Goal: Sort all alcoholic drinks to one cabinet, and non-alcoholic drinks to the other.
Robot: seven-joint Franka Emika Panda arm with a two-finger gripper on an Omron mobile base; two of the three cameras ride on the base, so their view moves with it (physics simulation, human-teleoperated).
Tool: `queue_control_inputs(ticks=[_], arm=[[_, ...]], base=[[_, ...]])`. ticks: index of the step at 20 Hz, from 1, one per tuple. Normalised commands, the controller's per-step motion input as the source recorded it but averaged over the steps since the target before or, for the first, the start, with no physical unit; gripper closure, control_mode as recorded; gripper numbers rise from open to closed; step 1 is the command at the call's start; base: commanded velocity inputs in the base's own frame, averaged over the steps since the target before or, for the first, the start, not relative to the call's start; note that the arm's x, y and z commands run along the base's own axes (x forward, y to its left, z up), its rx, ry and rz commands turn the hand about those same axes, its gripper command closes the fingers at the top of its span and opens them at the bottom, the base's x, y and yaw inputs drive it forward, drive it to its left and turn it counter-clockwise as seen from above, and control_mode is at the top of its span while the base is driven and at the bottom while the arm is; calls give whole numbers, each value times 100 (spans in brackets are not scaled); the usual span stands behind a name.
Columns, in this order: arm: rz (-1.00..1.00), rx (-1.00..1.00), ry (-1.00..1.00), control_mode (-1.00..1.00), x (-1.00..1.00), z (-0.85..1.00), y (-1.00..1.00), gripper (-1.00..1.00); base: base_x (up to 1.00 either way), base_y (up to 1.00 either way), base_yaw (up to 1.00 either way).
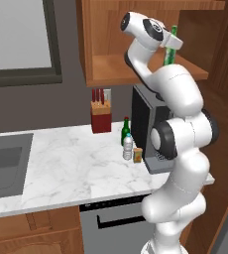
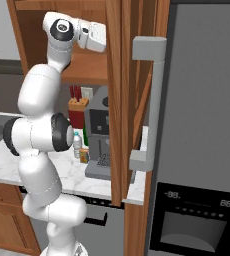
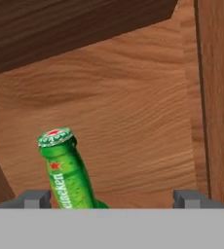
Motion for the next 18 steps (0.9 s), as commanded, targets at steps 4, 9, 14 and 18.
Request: queue_control_inputs(ticks=[4,9,14,18], arm=[[0,0,-20,-100,-30,0,12,-100],[0,0,-18,-100,-25,0,20,-100],[0,0,-6,-100,-8,0,32,-100],[0,0,0,-100,-16,0,41,-100]], base=[[0,0,0],[0,0,0],[0,0,0],[0,0,0]])
